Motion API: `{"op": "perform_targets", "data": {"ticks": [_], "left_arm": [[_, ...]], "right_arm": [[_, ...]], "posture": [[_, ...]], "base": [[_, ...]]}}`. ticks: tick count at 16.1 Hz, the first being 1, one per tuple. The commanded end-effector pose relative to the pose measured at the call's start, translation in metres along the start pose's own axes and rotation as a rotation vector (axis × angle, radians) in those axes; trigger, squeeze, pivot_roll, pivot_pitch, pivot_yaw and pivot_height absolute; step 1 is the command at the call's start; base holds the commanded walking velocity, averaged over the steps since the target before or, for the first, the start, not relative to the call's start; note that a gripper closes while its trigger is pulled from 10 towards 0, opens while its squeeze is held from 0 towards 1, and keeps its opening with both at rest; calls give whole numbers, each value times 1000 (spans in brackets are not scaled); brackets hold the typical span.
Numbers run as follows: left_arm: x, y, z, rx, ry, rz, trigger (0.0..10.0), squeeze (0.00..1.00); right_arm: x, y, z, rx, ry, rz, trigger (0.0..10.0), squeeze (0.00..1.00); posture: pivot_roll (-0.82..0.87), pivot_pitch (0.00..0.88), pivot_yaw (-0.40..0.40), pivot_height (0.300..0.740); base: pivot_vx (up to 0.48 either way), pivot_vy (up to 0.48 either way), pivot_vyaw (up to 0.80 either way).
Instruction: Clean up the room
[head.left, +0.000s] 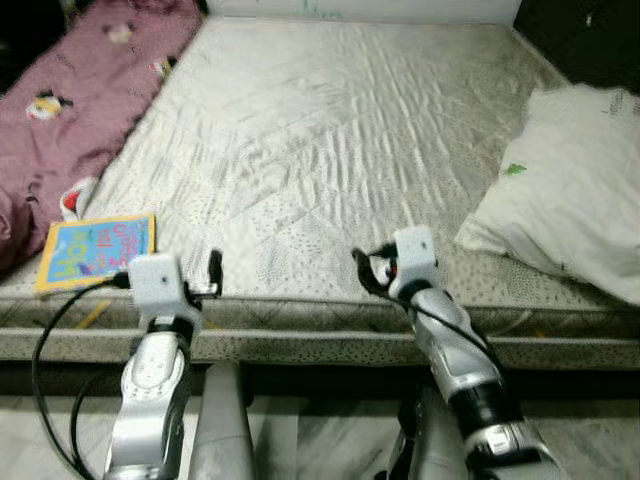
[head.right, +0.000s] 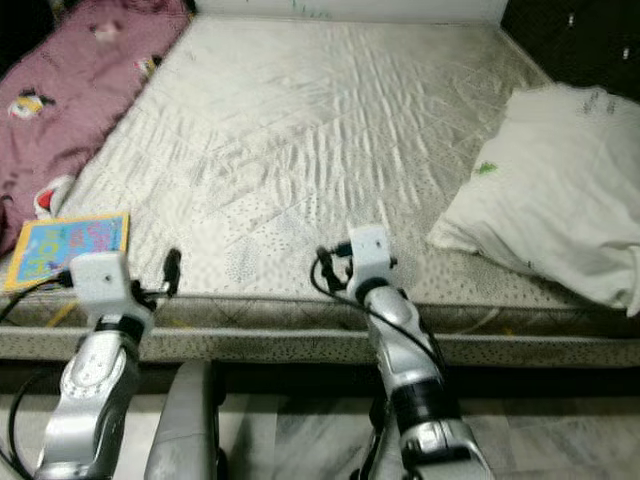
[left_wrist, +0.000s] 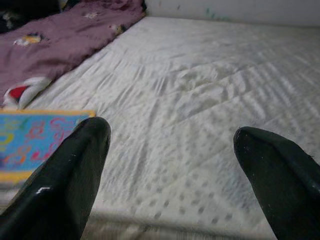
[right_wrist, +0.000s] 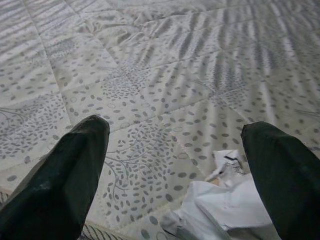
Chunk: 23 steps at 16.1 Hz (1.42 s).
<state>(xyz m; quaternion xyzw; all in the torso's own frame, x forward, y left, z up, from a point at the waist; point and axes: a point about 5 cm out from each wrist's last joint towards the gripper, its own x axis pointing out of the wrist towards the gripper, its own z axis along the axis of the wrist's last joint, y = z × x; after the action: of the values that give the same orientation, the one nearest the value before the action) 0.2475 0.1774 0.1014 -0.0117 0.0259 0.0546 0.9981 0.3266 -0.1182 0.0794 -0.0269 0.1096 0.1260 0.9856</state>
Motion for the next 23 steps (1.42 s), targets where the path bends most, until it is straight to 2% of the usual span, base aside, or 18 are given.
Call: {"op": "perform_targets", "data": {"ticks": [1, 5, 8, 11, 15, 23], "left_arm": [[-6, 7, 3, 23, 9, 15, 10000, 0], [-8, 10, 7, 29, 12, 20, 10000, 0], [-10, 4, 11, 32, 8, 7, 10000, 0], [-17, -2, 15, 60, -2, -27, 10000, 0], [-21, 1, 15, 63, 12, -20, 10000, 0], [-15, -3, 15, 53, 14, -20, 10000, 0]], "right_arm": [[7, -5, -2, -1, 12, -29, 10000, 0], [17, -13, 3, -3, 14, -89, 10000, 0], [26, -21, 12, -10, -9, -156, 10000, 0], [28, -32, 16, -40, -8, -237, 10000, 0], [27, -41, 8, -74, 47, -289, 10000, 0], [24, -28, -15, -105, 163, -236, 10000, 0]], "posture": [[203, 93, -34, 507], [224, 109, -29, 507], [234, 134, -29, 507], [254, 162, -31, 507], [264, 173, -28, 507], [256, 153, -43, 507]], "base": [[0, 0, 0], [0, 0, 0], [0, 0, 0], [0, 0, 0], [0, 0, 0], [0, 0, 0]]}}
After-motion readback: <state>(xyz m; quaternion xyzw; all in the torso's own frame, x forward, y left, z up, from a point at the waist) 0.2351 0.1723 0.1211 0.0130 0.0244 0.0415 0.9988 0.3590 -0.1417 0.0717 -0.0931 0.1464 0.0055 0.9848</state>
